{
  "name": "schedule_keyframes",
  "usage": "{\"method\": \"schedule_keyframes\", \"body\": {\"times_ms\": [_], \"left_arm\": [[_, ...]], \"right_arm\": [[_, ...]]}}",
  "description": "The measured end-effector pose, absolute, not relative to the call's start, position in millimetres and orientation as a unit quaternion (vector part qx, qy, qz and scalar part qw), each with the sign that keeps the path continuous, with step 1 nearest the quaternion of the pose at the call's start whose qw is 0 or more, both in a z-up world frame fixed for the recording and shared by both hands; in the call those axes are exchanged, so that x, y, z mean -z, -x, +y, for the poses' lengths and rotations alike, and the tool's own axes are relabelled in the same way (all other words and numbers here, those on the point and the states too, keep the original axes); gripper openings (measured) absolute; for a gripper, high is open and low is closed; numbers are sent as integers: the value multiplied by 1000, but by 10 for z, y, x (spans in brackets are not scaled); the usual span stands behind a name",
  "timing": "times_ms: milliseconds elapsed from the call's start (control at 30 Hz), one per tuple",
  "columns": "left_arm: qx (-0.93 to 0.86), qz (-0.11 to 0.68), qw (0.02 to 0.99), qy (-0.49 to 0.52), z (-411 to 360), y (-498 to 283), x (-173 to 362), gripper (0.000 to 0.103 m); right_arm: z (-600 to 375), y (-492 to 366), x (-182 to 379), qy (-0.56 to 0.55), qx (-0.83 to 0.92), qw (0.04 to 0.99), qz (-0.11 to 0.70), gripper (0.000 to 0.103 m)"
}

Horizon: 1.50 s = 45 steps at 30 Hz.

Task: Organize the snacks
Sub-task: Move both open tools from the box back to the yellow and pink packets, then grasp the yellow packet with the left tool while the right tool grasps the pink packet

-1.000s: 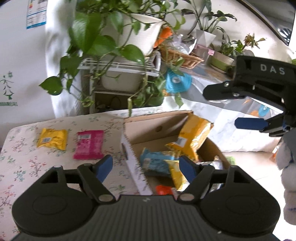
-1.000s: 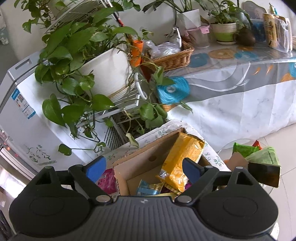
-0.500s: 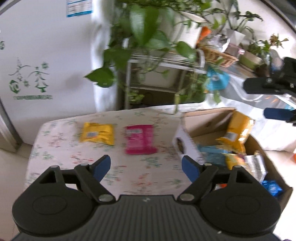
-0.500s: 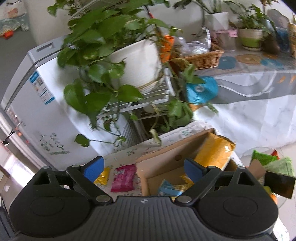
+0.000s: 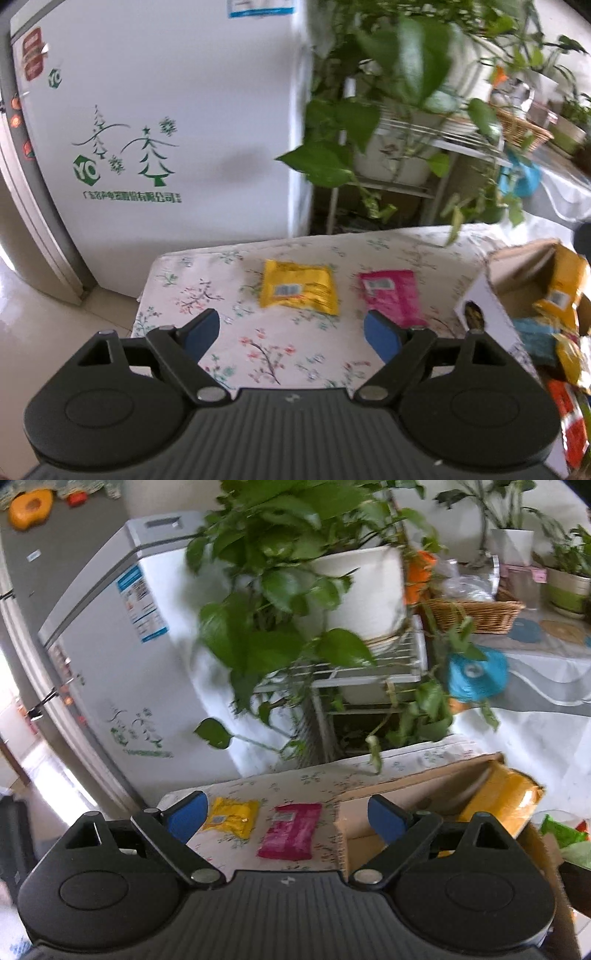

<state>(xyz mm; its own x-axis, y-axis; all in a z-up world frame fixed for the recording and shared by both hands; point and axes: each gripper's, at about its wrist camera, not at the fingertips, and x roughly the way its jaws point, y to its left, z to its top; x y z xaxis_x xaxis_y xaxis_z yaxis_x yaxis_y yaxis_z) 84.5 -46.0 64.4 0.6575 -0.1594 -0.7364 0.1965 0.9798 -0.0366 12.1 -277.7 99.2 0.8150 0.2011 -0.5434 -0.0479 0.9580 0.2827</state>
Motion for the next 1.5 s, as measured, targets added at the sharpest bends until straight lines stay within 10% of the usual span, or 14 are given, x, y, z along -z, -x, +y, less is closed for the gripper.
{"method": "schedule_keyframes", "body": {"times_ms": [1500], "left_arm": [[86, 445, 891, -25, -328, -2102, 495, 93]], "right_arm": [[-1943, -1070, 183, -48, 54, 930, 360, 82]]}}
